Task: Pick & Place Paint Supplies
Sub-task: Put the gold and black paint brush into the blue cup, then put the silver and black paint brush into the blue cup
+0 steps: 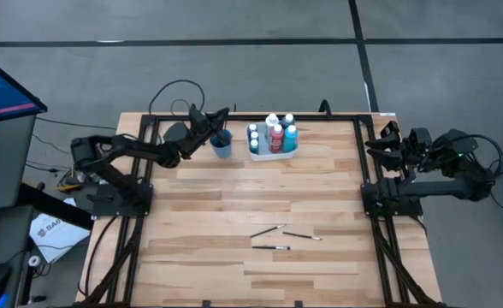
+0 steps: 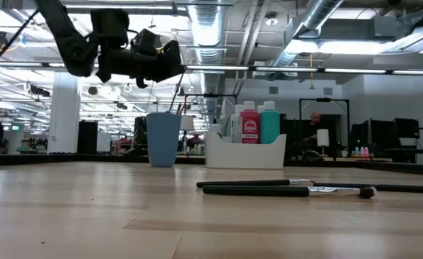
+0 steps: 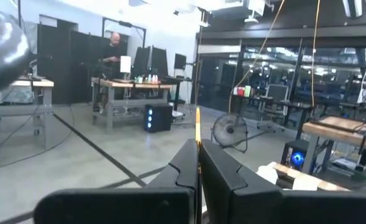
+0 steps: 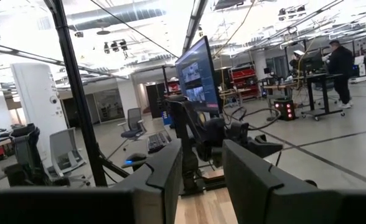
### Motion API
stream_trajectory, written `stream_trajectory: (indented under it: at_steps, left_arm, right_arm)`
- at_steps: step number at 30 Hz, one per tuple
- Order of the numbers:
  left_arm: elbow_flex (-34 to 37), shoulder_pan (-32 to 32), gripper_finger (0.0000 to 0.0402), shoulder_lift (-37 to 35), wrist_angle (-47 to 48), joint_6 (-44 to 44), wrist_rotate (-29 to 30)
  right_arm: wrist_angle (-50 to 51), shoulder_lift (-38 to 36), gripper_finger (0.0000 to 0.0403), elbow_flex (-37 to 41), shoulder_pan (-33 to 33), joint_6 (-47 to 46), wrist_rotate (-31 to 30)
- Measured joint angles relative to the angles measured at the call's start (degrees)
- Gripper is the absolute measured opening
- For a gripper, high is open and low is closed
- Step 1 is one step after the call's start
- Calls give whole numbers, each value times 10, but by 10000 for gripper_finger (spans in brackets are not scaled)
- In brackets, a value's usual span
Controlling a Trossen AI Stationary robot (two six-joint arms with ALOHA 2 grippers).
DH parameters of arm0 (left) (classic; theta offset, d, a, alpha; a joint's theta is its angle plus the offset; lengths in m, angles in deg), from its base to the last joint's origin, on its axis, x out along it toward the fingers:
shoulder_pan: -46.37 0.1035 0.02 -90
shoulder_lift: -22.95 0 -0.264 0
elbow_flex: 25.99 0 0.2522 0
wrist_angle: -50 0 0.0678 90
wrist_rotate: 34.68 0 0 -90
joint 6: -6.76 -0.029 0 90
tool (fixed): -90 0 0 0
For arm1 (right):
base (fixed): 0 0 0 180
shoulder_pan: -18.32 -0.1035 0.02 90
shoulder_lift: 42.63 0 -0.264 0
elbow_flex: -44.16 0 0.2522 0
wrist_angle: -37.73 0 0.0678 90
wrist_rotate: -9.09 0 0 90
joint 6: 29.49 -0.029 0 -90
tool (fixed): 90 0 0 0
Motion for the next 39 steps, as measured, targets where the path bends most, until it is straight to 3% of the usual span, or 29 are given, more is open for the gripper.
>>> stream_trajectory:
  at_steps: [8,18,28,32,35,39]
  left_arm:
    - [0,-1,0,43,-12,-3,0]
    - [0,-7,14,48,1,-3,-14]
    - [16,-35,87,43,55,-4,-24]
    - [33,-53,115,-4,67,-4,-21]
    - [23,-80,127,-68,134,-4,-20]
    - [-37,-148,130,-147,330,-4,-21]
  right_arm:
    - [3,0,109,0,0,2,0]
    - [2,0,109,0,0,5,1]
    - [2,0,109,0,0,2,2]
    - [-2,0,109,0,-1,0,2]
    - [0,0,109,0,-1,0,2]
    - [5,0,109,0,-1,0,2]
